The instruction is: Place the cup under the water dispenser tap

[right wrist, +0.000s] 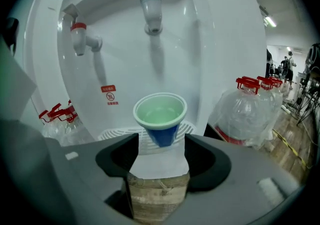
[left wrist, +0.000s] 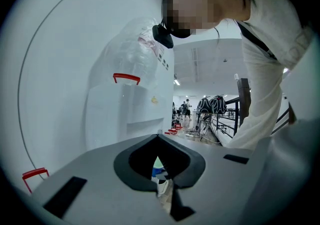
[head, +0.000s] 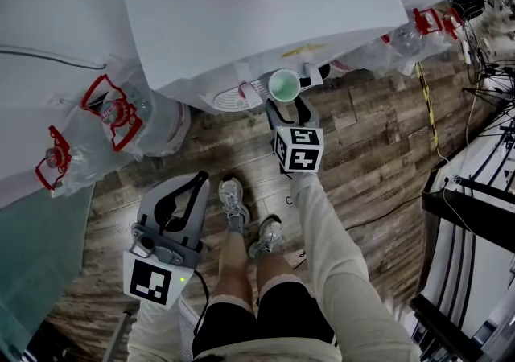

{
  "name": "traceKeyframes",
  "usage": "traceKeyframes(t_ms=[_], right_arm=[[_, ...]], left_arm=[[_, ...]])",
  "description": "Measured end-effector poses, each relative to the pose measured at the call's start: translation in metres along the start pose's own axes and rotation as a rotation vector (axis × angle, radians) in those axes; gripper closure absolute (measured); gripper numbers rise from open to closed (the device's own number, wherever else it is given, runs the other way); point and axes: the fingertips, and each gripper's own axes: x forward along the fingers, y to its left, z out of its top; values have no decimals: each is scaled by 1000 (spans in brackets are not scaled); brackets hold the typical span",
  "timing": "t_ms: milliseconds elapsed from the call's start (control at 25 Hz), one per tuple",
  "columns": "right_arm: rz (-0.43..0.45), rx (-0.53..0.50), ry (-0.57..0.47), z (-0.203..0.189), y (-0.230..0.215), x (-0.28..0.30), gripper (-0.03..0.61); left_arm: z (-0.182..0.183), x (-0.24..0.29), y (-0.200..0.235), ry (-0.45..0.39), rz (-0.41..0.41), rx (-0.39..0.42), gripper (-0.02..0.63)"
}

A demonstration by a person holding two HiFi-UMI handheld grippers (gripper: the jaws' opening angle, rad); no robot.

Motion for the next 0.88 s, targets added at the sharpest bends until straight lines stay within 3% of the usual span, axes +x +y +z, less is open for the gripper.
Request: traceKeyframes(t_ms=[160, 320, 400, 880], right_arm=[[11, 37, -36, 3, 3, -25, 318], [4, 28, -112, 19, 7, -59, 525], [11, 11, -143, 28, 9, -74, 569], [49, -53, -261, 85, 24, -174, 569]], left_arm=[[5, -1, -6, -6, -6, 8, 609], [16, 0, -16, -25, -8, 9, 609], [22, 1, -22, -39, -9, 9, 608], [67, -3, -52, -68, -17, 2, 608]])
